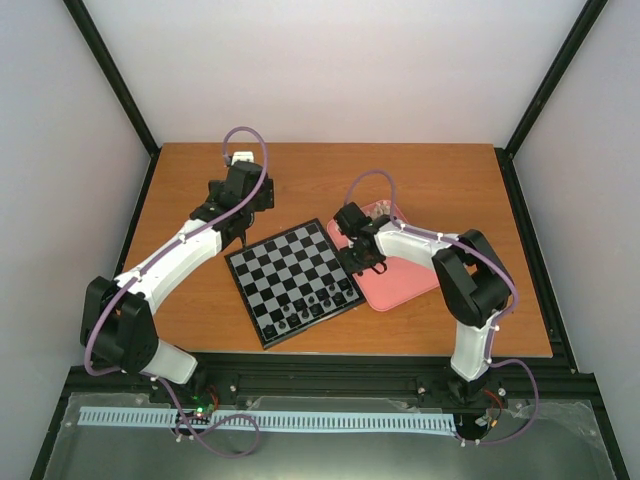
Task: Set up the chess pieces on the board
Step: Pick up the chess piece from the storage box, then place the chess piece on the chessboard.
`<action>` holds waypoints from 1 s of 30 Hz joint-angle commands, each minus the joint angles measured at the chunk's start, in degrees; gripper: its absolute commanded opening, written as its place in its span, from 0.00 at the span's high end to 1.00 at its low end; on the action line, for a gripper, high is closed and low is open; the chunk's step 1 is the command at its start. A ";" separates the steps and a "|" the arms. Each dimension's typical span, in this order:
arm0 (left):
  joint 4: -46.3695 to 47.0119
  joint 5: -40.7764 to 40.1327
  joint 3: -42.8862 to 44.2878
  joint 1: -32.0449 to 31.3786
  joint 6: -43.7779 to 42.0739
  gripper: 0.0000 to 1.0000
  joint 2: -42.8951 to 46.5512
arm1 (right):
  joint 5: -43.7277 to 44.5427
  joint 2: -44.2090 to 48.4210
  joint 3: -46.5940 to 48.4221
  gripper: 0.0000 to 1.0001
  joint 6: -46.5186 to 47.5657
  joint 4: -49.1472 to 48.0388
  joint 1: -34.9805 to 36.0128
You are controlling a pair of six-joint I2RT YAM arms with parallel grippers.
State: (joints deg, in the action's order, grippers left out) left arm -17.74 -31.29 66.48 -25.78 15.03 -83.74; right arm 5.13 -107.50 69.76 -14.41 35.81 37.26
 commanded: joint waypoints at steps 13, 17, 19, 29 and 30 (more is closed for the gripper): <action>0.61 -0.55 1.89 -0.50 -0.05 0.00 0.87 | -0.58 7.08 1.44 0.97 0.66 2.88 -0.26; 0.60 -0.12 1.99 -0.50 0.24 0.00 1.18 | 0.28 9.04 2.26 0.97 1.07 3.93 -0.17; 0.54 -0.15 1.94 -0.50 0.26 0.00 1.46 | 0.11 9.52 3.14 0.97 1.34 4.60 0.08; -0.61 -0.89 1.81 -0.50 1.03 0.00 5.10 | 2.43 6.61 12.82 0.97 2.13 9.44 13.32; -0.82 -1.13 1.81 -0.50 1.15 0.00 5.77 | 1.93 5.86 13.66 0.97 2.11 9.38 14.85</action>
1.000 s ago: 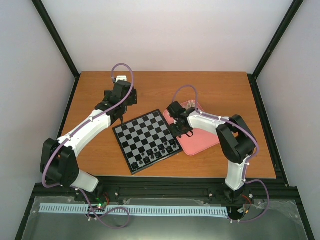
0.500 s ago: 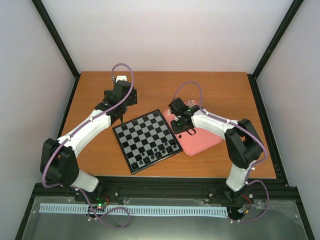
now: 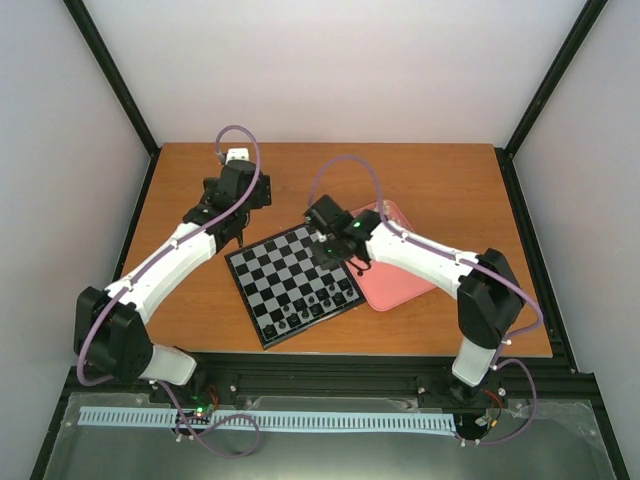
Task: Set up the chess pieces on the board
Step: Place the chess piece on the chessboard.
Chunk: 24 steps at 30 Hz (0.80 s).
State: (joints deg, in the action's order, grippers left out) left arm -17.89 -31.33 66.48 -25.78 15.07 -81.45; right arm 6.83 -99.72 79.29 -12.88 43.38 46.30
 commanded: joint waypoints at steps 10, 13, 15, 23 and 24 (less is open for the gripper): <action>-2.24 -2.55 0.21 -0.52 1.85 0.00 13.73 | -5.24 -11.29 9.11 0.97 0.72 -0.78 14.99; -2.18 -2.62 -0.40 -0.50 1.57 0.00 14.55 | -5.63 -13.87 12.36 0.97 1.05 0.37 16.92; -2.39 -2.70 -0.43 -0.50 1.45 0.00 14.64 | -5.60 -15.36 14.07 0.97 1.19 1.13 17.67; -1.91 -2.38 -0.74 -0.50 1.17 0.00 14.15 | -6.76 -18.57 17.02 0.97 1.38 3.21 21.08; -1.84 -2.14 -0.74 -0.54 1.23 0.00 14.06 | -6.85 -18.89 17.16 0.97 1.44 3.38 21.43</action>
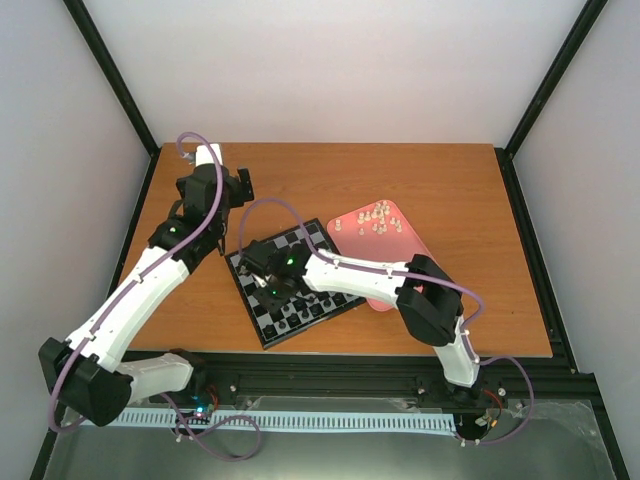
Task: Set up the chess pieces on the board
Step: Place the chess piece on the chessboard.
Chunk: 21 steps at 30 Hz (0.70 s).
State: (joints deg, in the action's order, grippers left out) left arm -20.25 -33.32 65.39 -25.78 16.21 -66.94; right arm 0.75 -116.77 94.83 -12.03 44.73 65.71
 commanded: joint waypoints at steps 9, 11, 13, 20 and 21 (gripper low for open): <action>0.92 0.29 0.09 -0.50 0.03 0.00 -0.48 | -1.11 -3.95 1.61 0.96 -0.35 3.49 3.11; 1.00 0.39 0.01 -0.50 0.03 0.00 -0.55 | -0.80 -3.82 1.15 0.97 -0.43 3.57 3.11; 1.09 0.42 -0.07 -0.50 0.05 0.00 -0.64 | -0.59 -3.90 0.99 0.97 -0.45 3.56 3.10; 1.34 0.49 -0.19 -0.50 -0.06 0.00 -1.04 | 0.31 -4.70 0.77 0.96 -0.25 3.24 3.00; 1.32 0.42 -0.23 -0.50 -0.04 0.00 -1.01 | 0.60 -4.77 0.73 0.96 -0.27 3.30 3.02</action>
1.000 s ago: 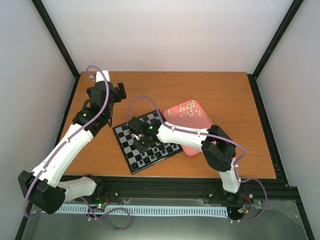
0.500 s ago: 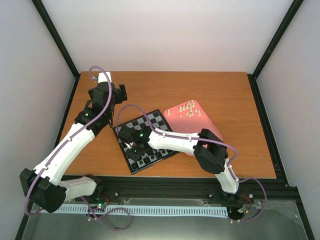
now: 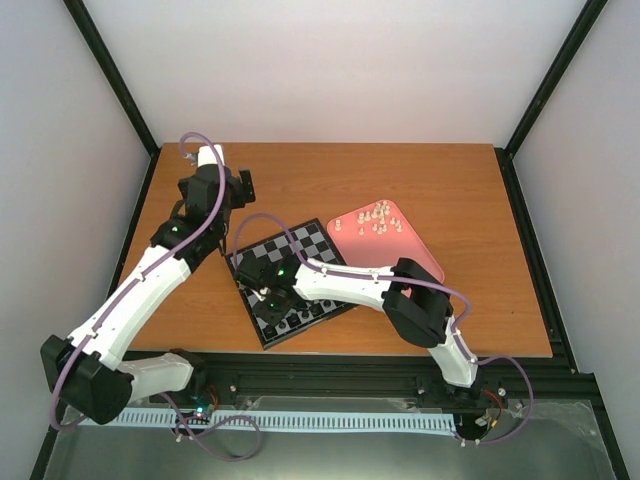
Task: Set up the chess pieces on the board
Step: Place the chess piece on the chessboard.
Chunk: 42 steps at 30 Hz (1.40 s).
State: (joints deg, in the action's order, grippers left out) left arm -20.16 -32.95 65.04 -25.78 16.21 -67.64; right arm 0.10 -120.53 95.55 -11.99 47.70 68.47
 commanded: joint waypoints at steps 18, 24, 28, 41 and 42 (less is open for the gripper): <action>1.47 0.23 -0.04 -0.50 -0.16 0.00 -0.52 | 1.05 -1.20 -1.82 0.92 -0.36 -1.23 -0.78; 1.55 0.10 -0.05 -0.50 -0.12 0.00 -0.56 | 0.78 -1.20 -1.86 0.92 -0.23 -1.39 -0.86; 1.58 0.13 -0.08 -0.50 -0.13 0.00 -0.65 | 0.36 -1.52 -1.85 0.92 -0.14 -1.46 -0.87; 1.59 0.18 -0.04 -0.50 -0.32 0.00 -0.48 | -0.08 -1.89 -1.33 0.86 -0.15 -1.38 -0.88; 1.58 0.24 0.03 -0.50 -0.35 0.00 -0.48 | -0.06 -1.83 -1.25 0.86 -0.14 -1.31 -0.87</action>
State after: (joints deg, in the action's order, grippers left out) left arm -19.90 -32.84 64.53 -25.78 16.19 -68.14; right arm 0.34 -121.16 94.13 -11.99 46.70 67.81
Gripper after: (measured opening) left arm 0.997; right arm 0.143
